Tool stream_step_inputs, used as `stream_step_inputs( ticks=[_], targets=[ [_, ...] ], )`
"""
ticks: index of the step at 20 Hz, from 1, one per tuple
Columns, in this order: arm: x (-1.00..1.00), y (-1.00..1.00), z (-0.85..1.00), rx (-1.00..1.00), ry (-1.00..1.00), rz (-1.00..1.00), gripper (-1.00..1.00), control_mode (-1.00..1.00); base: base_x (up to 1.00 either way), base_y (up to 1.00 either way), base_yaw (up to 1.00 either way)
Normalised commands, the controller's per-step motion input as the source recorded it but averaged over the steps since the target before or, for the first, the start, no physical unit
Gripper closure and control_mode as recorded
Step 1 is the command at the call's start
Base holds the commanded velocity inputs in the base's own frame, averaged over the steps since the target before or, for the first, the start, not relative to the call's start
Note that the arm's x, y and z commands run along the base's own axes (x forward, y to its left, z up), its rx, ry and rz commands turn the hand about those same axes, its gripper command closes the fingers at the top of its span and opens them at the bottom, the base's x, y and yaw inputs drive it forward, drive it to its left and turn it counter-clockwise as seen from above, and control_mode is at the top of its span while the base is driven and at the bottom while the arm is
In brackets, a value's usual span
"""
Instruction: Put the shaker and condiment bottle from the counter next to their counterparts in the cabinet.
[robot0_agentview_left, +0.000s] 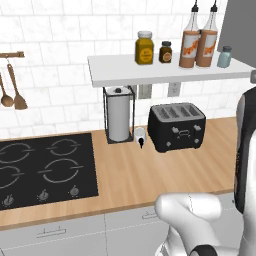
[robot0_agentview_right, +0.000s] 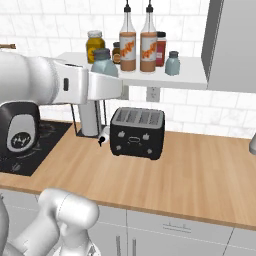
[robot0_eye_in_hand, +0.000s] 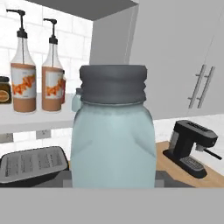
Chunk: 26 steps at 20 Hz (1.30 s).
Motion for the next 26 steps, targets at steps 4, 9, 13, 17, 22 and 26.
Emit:
stream_step_inputs(
  ticks=[4, 9, 13, 17, 22, 26],
  targets=[
    [0.02, 0.27, -0.29, -0.13, 0.06, 0.0, 1.0, -1.0, 0.0, 0.0, 0.0],
    [0.23, -0.11, 0.16, 0.02, 0.0, -0.01, 1.0, -1.0, 0.0, 0.0, 0.0],
    [0.45, -0.16, 0.35, 0.13, 0.04, -0.06, 1.0, -1.0, 0.0, 0.0, 0.0],
    [0.31, -0.03, 0.06, 0.2, 0.03, -0.13, 1.0, -1.0, 0.0, 0.0, 0.0],
    [0.13, -0.06, -0.08, 0.13, 0.0, -0.07, 1.0, -1.0, 0.0, 0.0, 0.0],
    [0.11, -0.24, -0.31, 0.15, -0.07, 0.0, 1.0, -1.0, 0.0, 0.0, 0.0]
  ],
)
